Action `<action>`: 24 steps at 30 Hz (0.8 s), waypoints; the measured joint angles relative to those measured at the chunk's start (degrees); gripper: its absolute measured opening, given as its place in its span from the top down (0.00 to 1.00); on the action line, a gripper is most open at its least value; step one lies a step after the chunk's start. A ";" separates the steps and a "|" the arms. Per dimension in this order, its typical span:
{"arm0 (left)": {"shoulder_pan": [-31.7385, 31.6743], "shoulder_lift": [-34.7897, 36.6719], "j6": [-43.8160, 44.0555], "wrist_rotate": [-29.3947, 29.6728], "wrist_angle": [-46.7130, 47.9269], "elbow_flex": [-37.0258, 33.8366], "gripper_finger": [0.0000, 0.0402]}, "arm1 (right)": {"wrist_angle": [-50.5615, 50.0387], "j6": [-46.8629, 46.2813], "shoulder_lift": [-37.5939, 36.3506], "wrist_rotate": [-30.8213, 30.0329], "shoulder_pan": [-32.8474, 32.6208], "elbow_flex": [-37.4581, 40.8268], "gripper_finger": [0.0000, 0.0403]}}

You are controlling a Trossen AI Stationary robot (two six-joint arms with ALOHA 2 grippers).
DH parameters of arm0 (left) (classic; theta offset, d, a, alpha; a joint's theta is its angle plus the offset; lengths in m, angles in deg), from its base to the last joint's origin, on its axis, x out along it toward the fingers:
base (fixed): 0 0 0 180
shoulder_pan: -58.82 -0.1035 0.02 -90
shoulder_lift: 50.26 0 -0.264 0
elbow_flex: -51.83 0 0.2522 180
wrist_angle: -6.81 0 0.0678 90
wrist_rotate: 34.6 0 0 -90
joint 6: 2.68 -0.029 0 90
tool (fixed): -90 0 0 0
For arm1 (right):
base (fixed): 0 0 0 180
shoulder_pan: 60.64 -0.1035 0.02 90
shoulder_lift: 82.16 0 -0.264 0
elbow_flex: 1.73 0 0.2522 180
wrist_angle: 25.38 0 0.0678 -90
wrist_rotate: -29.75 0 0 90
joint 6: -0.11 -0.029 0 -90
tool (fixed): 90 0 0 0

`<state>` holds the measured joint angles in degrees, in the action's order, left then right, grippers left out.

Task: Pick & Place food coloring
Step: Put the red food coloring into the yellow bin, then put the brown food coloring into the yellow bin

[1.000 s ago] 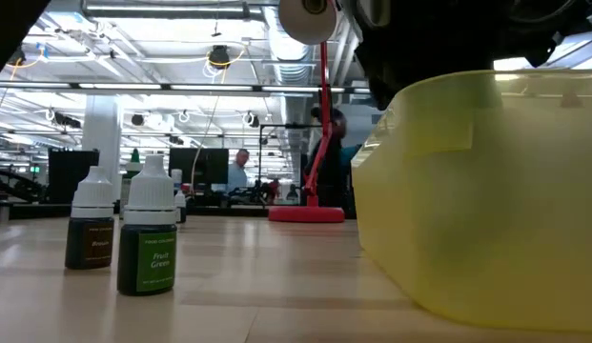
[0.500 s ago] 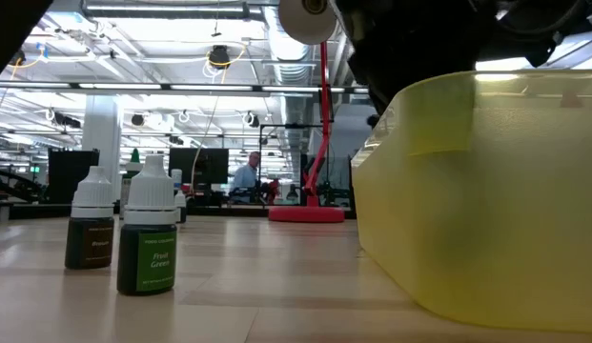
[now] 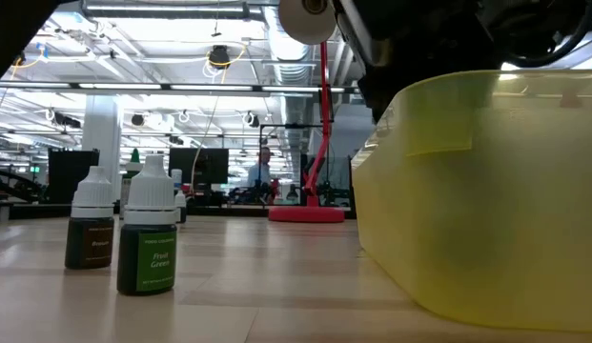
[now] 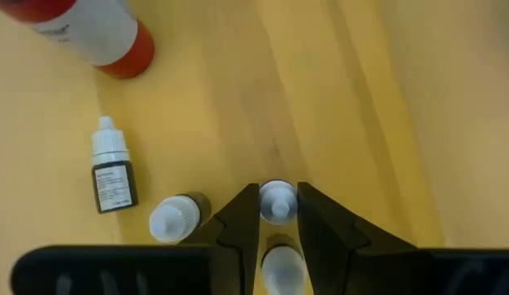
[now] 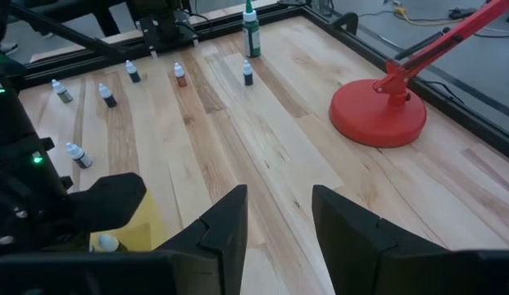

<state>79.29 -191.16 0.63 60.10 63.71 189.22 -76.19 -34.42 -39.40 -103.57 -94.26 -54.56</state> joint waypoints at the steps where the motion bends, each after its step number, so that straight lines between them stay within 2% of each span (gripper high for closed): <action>1: -0.14 0.00 0.73 -0.57 -0.02 0.00 0.82 | 0.01 0.00 0.02 0.01 0.00 0.00 0.68; 11: -0.37 -0.04 2.79 -0.11 1.47 2.38 0.69 | 0.03 0.00 0.02 0.01 0.00 0.00 0.68; 15: -0.10 0.11 1.21 2.44 6.48 6.34 0.67 | 0.03 0.00 0.02 0.01 0.00 0.00 0.68; 19: 0.54 0.33 1.69 4.95 15.35 10.69 0.66 | 0.03 0.00 0.02 0.01 0.00 0.00 0.68; 24: 2.50 2.24 3.50 9.38 23.83 9.99 0.66 | 0.04 0.00 0.02 -0.01 0.00 0.00 0.68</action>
<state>81.79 -188.92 4.13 69.48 87.54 199.21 -76.15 -34.42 -39.38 -103.58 -94.26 -54.56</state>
